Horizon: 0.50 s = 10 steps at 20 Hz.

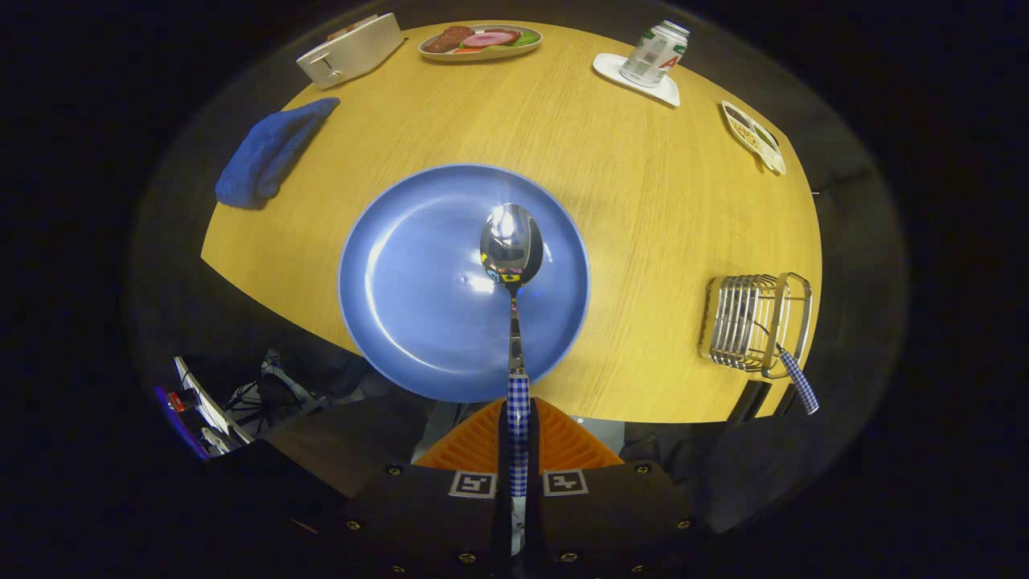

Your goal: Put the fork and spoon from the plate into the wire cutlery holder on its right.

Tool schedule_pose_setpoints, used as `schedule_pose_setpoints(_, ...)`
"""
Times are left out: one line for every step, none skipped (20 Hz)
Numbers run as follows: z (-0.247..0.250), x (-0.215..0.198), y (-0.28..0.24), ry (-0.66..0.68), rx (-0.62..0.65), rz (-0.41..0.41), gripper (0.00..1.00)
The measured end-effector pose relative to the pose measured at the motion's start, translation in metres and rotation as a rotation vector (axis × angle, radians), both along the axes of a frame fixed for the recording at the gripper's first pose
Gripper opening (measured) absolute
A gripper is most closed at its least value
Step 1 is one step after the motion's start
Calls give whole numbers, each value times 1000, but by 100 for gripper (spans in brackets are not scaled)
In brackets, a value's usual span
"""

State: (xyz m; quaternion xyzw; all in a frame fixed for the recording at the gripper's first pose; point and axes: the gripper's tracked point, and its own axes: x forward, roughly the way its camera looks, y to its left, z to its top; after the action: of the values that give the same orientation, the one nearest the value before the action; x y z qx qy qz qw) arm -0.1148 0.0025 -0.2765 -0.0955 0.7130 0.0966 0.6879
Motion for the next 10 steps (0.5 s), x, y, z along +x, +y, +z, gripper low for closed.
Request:
schedule_pose_setpoints(5, -2, -8, 5, -7, 8, 7)
schedule_pose_setpoints(11, -4, -16, 12, -13, 15, 7)
schedule_pose_setpoints(17, -7, -25, 15, -18, 13, 7)
schedule_pose_setpoints(23, -8, -36, 18, -31, 9, 7)
schedule_pose_setpoints(28, -11, -48, 23, -44, 8, 7)
schedule_pose_setpoints(33, -12, -59, 29, -56, 6, 7)
schedule_pose_setpoints(41, -13, -78, 39, -74, 3, 7)
schedule_pose_setpoints(47, -15, -89, 45, -89, -1, 7)
schedule_pose_setpoints(54, -16, -100, 52, -105, -4, 7)
schedule_pose_setpoints(61, -16, -112, 61, -120, -8, 7)
